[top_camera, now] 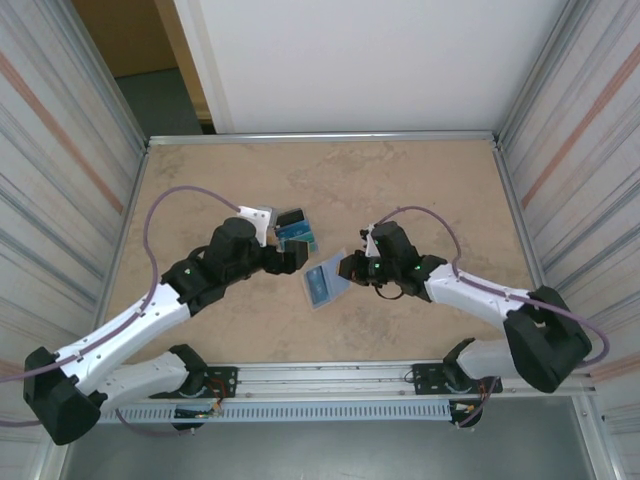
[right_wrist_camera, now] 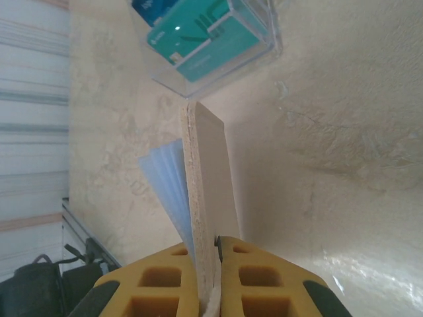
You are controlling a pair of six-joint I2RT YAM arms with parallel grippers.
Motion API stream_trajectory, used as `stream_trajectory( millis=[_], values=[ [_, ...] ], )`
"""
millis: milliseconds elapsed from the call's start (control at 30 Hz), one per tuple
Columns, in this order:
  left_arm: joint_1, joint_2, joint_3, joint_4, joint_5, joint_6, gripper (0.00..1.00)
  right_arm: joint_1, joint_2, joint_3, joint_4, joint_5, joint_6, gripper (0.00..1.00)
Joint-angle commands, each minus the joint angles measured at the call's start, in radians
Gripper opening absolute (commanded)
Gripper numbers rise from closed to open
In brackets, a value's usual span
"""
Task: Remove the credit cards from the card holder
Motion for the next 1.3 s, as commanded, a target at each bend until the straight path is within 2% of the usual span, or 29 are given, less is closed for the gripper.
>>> stream_trajectory(
  millis=[0,300,433,600,867,1000,1267],
  values=[
    [-0.009,-0.006,-0.022,0.002,-0.042,0.017,0.99,0.001,0.048,0.011,0.076,-0.049,0.037,0.0],
    [-0.041,0.027,-0.045,0.012,-0.091,0.033,0.99,-0.058,0.146,-0.033,0.068,-0.077,0.037,0.0],
    [-0.055,0.057,-0.042,0.017,-0.103,0.038,0.99,-0.072,0.15,-0.05,0.047,-0.067,0.022,0.13],
    [-0.069,0.083,-0.035,0.022,-0.121,0.05,0.99,-0.082,0.131,-0.064,-0.003,-0.032,-0.005,0.23],
    [-0.095,0.102,-0.034,0.02,-0.155,0.072,0.99,-0.094,0.06,-0.085,-0.109,0.058,-0.041,0.37],
    [-0.13,0.123,-0.025,-0.005,-0.209,0.083,0.99,-0.107,0.009,-0.104,-0.163,0.107,-0.047,0.43],
    [-0.231,0.184,-0.027,-0.084,-0.329,0.003,0.99,-0.128,-0.179,-0.12,-0.359,0.28,-0.052,0.45]
  ],
)
